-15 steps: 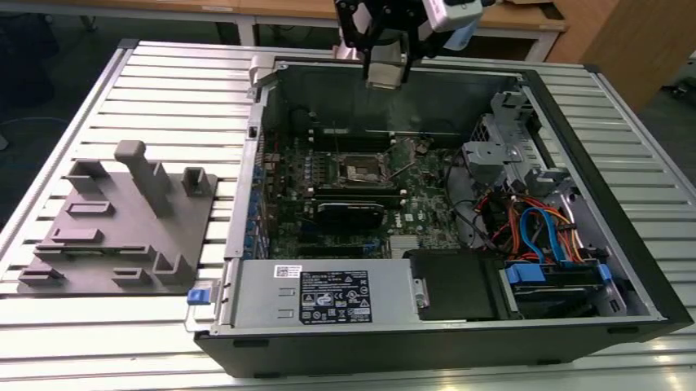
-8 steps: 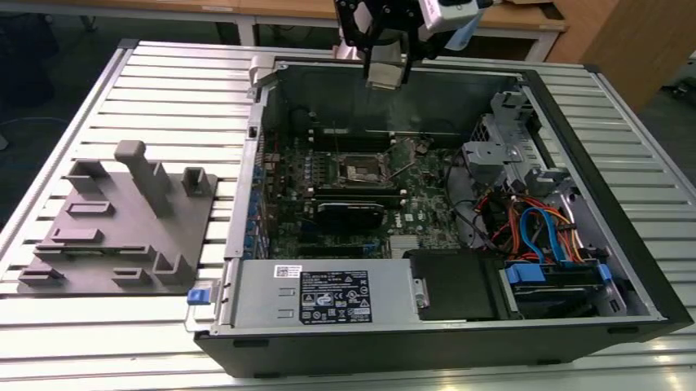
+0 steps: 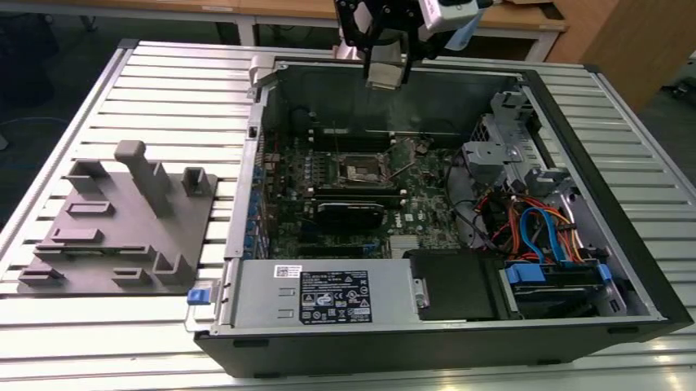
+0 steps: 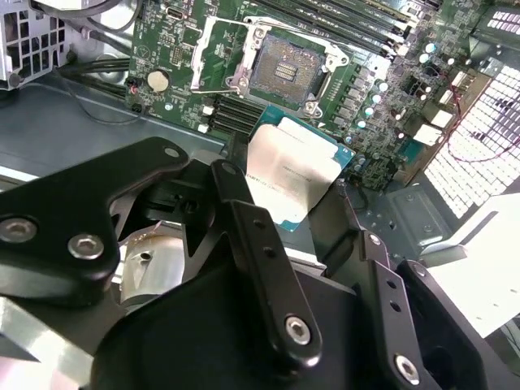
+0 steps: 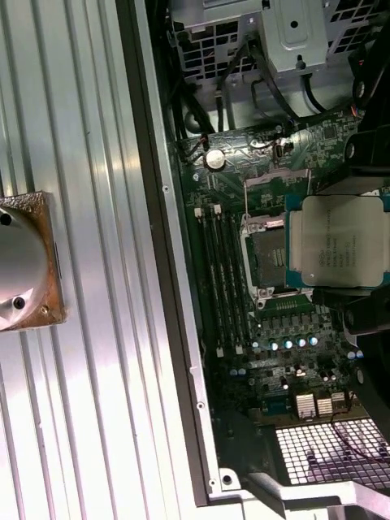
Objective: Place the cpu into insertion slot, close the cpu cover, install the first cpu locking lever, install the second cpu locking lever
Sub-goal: 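Place the cpu into insertion slot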
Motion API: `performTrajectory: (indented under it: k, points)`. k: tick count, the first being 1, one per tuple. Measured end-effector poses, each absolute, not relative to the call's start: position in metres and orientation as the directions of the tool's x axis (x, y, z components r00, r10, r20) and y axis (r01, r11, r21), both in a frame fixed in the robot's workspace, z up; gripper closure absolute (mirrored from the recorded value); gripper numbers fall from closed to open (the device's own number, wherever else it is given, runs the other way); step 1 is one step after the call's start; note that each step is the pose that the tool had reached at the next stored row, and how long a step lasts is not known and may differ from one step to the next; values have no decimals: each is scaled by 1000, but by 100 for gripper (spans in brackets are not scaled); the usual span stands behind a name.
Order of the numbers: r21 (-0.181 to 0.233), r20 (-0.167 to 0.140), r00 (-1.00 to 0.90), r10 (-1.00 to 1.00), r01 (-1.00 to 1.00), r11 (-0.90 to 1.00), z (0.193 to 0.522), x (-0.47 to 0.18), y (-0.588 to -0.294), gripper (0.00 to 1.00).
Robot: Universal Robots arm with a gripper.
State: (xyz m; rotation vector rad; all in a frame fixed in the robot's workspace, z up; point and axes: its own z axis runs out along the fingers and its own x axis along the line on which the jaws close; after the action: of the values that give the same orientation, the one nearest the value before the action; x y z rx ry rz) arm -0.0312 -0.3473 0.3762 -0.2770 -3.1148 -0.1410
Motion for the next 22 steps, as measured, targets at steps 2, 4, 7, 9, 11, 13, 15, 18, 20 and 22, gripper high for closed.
performTrajectory:
  k: [2,4,7,9,11,13,15,18,20,22]
  points:
    - [89,19,-984,176,177,980,376,-31,-347,46]
    - [88,19,-982,190,191,978,376,-31,-347,46]
    - [87,19,-971,239,240,967,376,-31,-347,46]
    - [87,19,-962,274,274,958,375,-31,-347,46]
    - [86,19,-951,310,310,947,375,-31,-347,46]
    - [86,19,-939,344,344,935,374,-31,-347,46]
    - [86,18,-928,372,372,924,374,-31,-347,46]
    - [86,18,-924,383,383,920,374,-31,-347,46]
    - [86,18,-924,383,383,920,374,-31,-347,46]
    - [86,18,-924,383,383,920,374,-31,-347,46]
